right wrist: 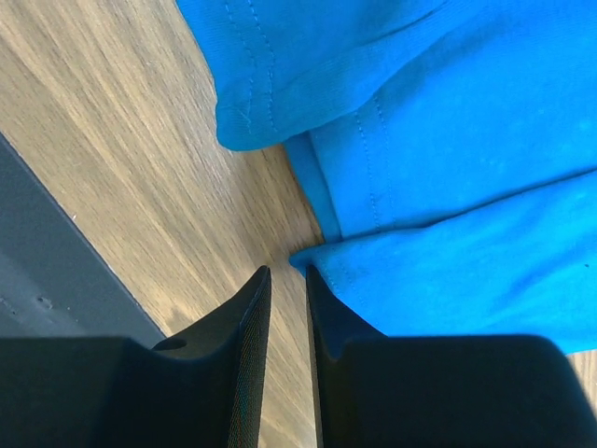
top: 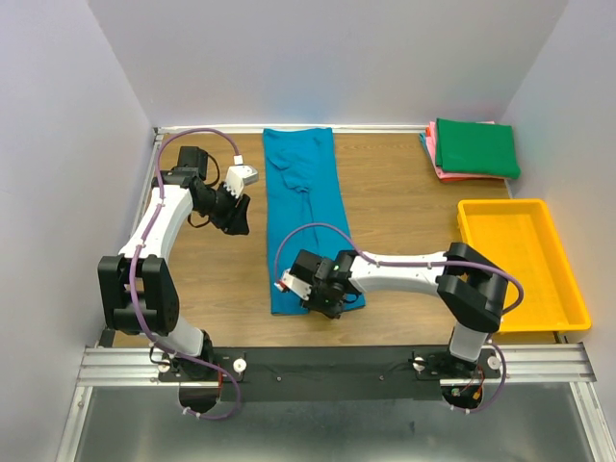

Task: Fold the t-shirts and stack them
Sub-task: Rotate the tshirt 90 degrees

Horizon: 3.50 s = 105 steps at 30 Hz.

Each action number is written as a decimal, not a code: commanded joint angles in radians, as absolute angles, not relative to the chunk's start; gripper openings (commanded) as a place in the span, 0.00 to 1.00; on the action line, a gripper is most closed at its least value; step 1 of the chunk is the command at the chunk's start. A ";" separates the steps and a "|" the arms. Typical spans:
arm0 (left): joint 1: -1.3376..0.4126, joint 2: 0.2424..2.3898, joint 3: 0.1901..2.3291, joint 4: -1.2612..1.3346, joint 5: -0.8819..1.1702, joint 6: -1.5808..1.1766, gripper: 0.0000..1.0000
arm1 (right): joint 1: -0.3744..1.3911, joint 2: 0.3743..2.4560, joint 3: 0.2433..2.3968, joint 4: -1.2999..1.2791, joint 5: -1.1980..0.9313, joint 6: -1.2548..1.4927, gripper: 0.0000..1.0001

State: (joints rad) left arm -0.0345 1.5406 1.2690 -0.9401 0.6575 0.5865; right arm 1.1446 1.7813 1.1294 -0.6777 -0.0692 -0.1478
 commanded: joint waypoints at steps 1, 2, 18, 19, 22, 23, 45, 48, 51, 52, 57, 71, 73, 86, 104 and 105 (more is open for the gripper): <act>-0.032 1.529 1.261 -0.931 0.690 0.591 0.51 | 1.155 1.816 1.152 -0.654 -0.034 -0.133 0.29; -0.032 1.528 1.258 -0.928 0.689 0.589 0.51 | 1.155 1.822 1.154 -0.650 -0.034 -0.129 0.29; -0.031 1.531 1.244 -0.916 0.692 0.591 0.49 | 1.166 1.732 1.183 -0.704 -0.088 -0.147 0.28; -0.031 1.532 1.244 -0.916 0.692 0.591 0.49 | 1.166 1.742 1.184 -0.700 -0.077 -0.146 0.28; -0.031 1.529 1.246 -0.919 0.689 0.591 0.49 | 1.166 1.781 1.193 -0.687 -0.022 -0.135 0.29; -0.031 1.525 1.246 -0.917 0.690 0.589 0.49 | 1.166 1.792 1.200 -0.687 -0.006 -0.127 0.30; -0.031 1.503 1.223 -0.900 0.672 0.597 0.48 | 1.173 1.869 1.203 -0.693 0.051 -0.120 0.07; -0.031 1.509 1.223 -0.902 0.673 0.597 0.48 | 1.173 1.841 1.206 -0.699 0.052 -0.118 0.01; -0.031 1.509 1.223 -0.900 0.675 0.597 0.48 | 1.173 1.832 1.207 -0.713 0.051 -0.118 0.10; -0.031 1.509 1.223 -0.902 0.673 0.597 0.48 | 1.173 1.829 1.206 -0.721 0.048 -0.120 0.18; -0.031 1.511 1.224 -0.900 0.676 0.595 0.48 | 1.173 1.827 1.201 -0.733 0.029 -0.121 0.14; -0.031 1.517 1.226 -0.902 0.678 0.597 0.48 | 1.173 1.802 1.210 -0.761 0.006 -0.129 0.26; -0.031 1.519 1.226 -0.904 0.676 0.595 0.48 | 1.175 1.796 1.213 -0.768 0.005 -0.130 0.28; -0.031 1.519 1.221 -0.899 0.678 0.597 0.48 | 1.173 1.825 1.216 -0.776 -0.041 -0.138 0.26; -0.031 1.528 1.224 -0.903 0.681 0.600 0.48 | 1.173 1.852 1.198 -0.770 -0.040 -0.141 0.01; -0.031 1.528 1.226 -0.907 0.680 0.603 0.48 | 1.173 1.839 1.203 -0.772 -0.040 -0.140 0.01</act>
State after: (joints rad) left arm -0.0345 1.5352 1.2339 -0.9066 0.6582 0.5869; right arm 1.1652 1.8381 1.1992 -0.7567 -0.0204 -0.1333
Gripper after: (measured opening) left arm 0.480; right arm 0.013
